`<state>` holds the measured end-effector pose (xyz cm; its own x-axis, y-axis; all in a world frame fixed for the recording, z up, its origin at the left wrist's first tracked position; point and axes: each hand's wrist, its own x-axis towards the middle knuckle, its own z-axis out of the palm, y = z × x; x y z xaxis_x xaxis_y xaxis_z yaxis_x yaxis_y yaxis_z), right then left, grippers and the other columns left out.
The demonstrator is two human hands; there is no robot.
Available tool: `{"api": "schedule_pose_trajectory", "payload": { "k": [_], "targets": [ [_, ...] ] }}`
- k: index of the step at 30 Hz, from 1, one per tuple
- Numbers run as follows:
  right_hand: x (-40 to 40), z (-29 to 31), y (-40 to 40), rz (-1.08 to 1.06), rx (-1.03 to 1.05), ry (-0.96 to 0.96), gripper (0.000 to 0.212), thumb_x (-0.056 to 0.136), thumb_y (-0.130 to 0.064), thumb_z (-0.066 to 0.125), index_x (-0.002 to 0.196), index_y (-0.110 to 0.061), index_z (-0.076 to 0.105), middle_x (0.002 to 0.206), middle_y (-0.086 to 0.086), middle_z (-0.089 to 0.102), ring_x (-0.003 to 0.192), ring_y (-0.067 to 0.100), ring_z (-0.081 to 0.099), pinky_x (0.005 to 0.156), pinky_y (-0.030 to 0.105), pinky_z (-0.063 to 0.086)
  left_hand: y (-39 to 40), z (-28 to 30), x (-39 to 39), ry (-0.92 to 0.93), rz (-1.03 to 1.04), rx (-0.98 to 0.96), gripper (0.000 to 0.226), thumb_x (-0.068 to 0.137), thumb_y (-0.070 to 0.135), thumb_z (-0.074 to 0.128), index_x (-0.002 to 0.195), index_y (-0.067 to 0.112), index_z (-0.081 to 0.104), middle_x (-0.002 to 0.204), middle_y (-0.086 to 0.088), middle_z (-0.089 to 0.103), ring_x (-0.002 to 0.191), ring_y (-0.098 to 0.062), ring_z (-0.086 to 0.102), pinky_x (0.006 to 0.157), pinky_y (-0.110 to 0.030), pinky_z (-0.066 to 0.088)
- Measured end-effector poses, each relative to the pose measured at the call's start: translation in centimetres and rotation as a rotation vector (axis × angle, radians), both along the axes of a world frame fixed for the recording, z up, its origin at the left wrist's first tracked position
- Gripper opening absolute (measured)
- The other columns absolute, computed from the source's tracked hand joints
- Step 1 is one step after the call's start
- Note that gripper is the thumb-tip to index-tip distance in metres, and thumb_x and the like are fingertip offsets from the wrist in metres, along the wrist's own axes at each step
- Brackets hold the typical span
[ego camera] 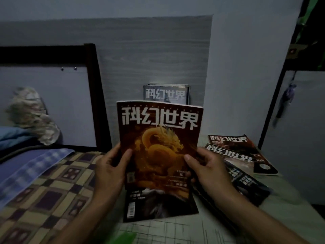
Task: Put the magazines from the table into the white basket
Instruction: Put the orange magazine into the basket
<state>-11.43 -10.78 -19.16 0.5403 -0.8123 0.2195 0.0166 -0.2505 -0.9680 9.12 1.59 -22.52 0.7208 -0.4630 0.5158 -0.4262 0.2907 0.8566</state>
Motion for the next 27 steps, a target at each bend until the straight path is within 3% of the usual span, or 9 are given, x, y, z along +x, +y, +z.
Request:
{"api": "schedule_pose_trajectory", "payload": {
  "k": [2,5,8,10,14,17,21,24,27],
  "targets": [
    [0.4,-0.8,-0.3,0.031,-0.011,0.042,0.022,0.095,-0.014,0.061,0.107,-0.031,0.067,0.085,-0.004,0.076,0.062,0.006,0.068,0.052,0.021,0.05,0.4,-1.9,0.3,-0.023,-0.004,0.141,0.042,0.093,0.017,0.063,0.118,0.05,0.059,0.101,0.045,0.063,0.095,0.02,0.059,0.066,-0.002,0.048],
    [1.3,-2.0,-0.8,0.008,0.058,0.054,0.016,0.096,-0.01,0.059,0.106,-0.016,0.07,0.078,0.002,0.075,0.054,0.017,0.062,0.047,0.027,0.047,0.7,-4.4,0.8,-0.052,0.062,0.285,0.041,0.09,0.019,0.068,0.099,0.059,0.061,0.099,0.027,0.07,0.091,0.009,0.064,0.071,-0.017,0.051],
    [2.6,-1.0,-2.2,-0.085,0.109,-0.097,0.017,0.093,-0.009,0.062,0.108,-0.011,0.07,0.087,0.006,0.078,0.059,0.021,0.07,0.046,0.024,0.05,-0.9,-3.6,1.3,-0.073,0.14,0.244,0.029,0.088,0.031,0.068,0.111,0.047,0.063,0.098,0.027,0.066,0.089,0.012,0.062,0.069,-0.016,0.047],
    [4.2,0.8,-4.2,-0.129,0.07,-0.183,0.025,0.091,-0.013,0.065,0.116,-0.01,0.068,0.095,0.005,0.078,0.07,0.016,0.074,0.051,0.021,0.053,-3.5,-1.3,2.0,-0.064,0.175,0.176,0.035,0.09,0.033,0.065,0.123,0.043,0.059,0.101,0.027,0.063,0.089,0.014,0.06,0.07,-0.015,0.046],
    [8.2,3.5,-7.2,-0.195,0.041,-0.282,0.03,0.091,-0.018,0.066,0.12,-0.01,0.068,0.094,0.002,0.077,0.07,0.008,0.073,0.055,0.022,0.055,-9.3,2.9,3.4,0.017,0.258,0.031,0.036,0.092,0.024,0.065,0.128,0.03,0.062,0.112,0.014,0.061,0.103,-0.009,0.059,0.085,-0.029,0.049],
    [10.5,4.4,-10.4,-0.287,0.037,-0.375,0.028,0.091,-0.018,0.067,0.118,-0.01,0.07,0.097,0.002,0.077,0.082,0.013,0.074,0.074,0.033,0.061,-14.4,4.2,4.7,0.056,0.294,-0.011,0.033,0.092,0.022,0.065,0.125,0.021,0.066,0.115,0.001,0.069,0.105,-0.022,0.065,0.093,-0.043,0.054],
    [12.0,3.8,-14.5,-0.297,0.004,-0.443,0.022,0.093,-0.016,0.065,0.113,-0.009,0.072,0.092,0.001,0.077,0.071,0.011,0.071,0.058,0.019,0.055,-19.2,5.0,7.3,0.057,0.315,-0.049,0.028,0.089,0.024,0.068,0.117,0.024,0.071,0.101,0.007,0.072,0.092,-0.017,0.069,0.084,-0.046,0.058],
    [12.8,2.5,-16.5,-0.33,-0.036,-0.44,0.03,0.094,-0.017,0.064,0.121,-0.006,0.068,0.102,0.004,0.075,0.074,0.005,0.069,0.064,0.018,0.057,-21.2,3.3,8.6,0.028,0.306,-0.024,0.029,0.088,0.026,0.069,0.117,0.024,0.071,0.1,0.008,0.073,0.087,-0.011,0.068,0.081,-0.043,0.059],
    [13.6,2.2,-17.5,-0.3,-0.083,-0.426,0.024,0.093,-0.016,0.065,0.116,-0.013,0.071,0.094,-0.007,0.076,0.079,0.002,0.072,0.065,0.017,0.057,-22.6,2.1,9.8,0.06,0.242,0.048,0.031,0.089,0.023,0.069,0.121,0.022,0.069,0.11,0.003,0.073,0.092,-0.012,0.067,0.087,-0.043,0.057]
  ]
}}
